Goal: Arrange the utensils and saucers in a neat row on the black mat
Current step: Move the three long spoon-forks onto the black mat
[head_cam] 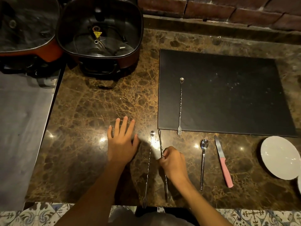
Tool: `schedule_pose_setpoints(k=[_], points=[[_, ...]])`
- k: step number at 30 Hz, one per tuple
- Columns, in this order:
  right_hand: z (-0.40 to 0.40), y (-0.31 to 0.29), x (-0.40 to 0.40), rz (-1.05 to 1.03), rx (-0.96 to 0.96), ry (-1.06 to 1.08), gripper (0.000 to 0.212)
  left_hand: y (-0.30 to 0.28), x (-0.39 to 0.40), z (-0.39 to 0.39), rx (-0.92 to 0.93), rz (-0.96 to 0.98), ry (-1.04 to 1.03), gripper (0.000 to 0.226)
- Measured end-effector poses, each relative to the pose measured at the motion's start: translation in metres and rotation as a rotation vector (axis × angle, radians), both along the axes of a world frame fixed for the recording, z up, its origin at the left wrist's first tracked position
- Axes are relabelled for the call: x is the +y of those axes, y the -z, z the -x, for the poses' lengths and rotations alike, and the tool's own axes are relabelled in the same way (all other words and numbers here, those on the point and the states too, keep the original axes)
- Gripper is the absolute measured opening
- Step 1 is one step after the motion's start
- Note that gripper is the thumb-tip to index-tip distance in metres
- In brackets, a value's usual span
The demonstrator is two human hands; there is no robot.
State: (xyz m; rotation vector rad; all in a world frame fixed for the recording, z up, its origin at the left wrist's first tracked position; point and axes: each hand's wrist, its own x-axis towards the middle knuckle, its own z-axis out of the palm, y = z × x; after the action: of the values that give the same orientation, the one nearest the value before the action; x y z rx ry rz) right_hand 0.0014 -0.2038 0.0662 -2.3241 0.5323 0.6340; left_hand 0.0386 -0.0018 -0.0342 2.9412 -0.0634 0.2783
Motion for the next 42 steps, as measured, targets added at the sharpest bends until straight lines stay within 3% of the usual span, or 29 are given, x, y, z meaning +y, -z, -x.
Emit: schedule_pose_setpoints(k=[6,12,19,26,33,37,42], points=[[-0.023,-0.014,-0.012,-0.064,-0.144,0.105,0.016,-0.004,-0.001,0.0,0.04,0.003,-0.003,0.057],[-0.105,-0.016,-0.032,0.058,-0.31,0.096,0.01,-0.01,-0.003,-0.001,0.087,0.014,-0.023,0.058],[-0.185,-0.008,-0.029,0.158,-0.281,0.075,0.007,-0.018,-0.005,-0.002,0.192,-0.015,-0.047,0.06],[-0.204,-0.004,-0.021,0.243,-0.21,-0.043,0.01,-0.017,-0.005,0.0,0.186,-0.027,-0.03,0.059],[-0.173,-0.005,-0.024,0.144,-0.305,0.02,0.008,-0.022,-0.006,0.0,0.197,-0.014,-0.045,0.059],[-0.106,0.001,-0.001,0.001,-0.234,-0.014,0.003,-0.028,-0.006,-0.001,0.221,0.0,-0.047,0.06],[-0.01,0.002,0.032,-0.012,-0.171,-0.126,0.009,-0.027,-0.007,-0.001,0.197,0.027,-0.043,0.061]])
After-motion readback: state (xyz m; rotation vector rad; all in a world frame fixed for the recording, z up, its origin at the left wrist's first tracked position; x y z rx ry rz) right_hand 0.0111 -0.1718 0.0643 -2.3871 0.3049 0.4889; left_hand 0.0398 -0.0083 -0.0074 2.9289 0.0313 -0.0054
